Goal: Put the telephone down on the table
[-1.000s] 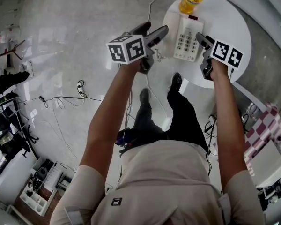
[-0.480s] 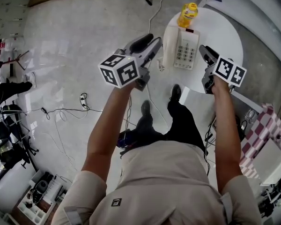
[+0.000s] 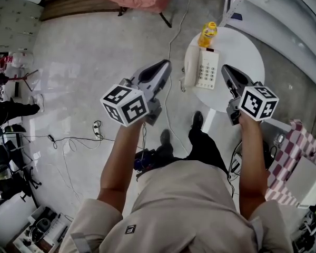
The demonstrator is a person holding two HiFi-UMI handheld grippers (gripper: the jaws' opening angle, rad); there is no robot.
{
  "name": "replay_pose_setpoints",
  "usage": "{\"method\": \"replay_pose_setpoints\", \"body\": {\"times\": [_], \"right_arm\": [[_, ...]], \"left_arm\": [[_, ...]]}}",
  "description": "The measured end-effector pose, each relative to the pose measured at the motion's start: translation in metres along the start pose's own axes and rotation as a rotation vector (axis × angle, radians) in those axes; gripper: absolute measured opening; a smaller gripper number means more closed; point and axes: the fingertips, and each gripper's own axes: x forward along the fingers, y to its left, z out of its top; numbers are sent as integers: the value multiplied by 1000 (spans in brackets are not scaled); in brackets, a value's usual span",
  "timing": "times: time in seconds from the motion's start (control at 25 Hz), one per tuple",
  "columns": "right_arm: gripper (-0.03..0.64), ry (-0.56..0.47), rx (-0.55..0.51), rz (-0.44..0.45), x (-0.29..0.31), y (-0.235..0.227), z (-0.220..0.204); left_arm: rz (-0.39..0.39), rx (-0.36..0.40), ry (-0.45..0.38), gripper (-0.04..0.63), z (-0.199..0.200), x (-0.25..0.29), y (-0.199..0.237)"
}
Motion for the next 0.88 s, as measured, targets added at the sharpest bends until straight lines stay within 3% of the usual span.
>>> {"method": "replay_pose_setpoints", "body": {"times": [0.44, 0.88], "right_arm": [[-12, -168, -272, 6, -103, 111, 39], [-11, -258, -391, -17, -191, 207, 42]], "left_arm": [[-111, 124, -90, 23, 39, -87, -91], [-173, 260, -133, 23, 67, -174, -167]]}}
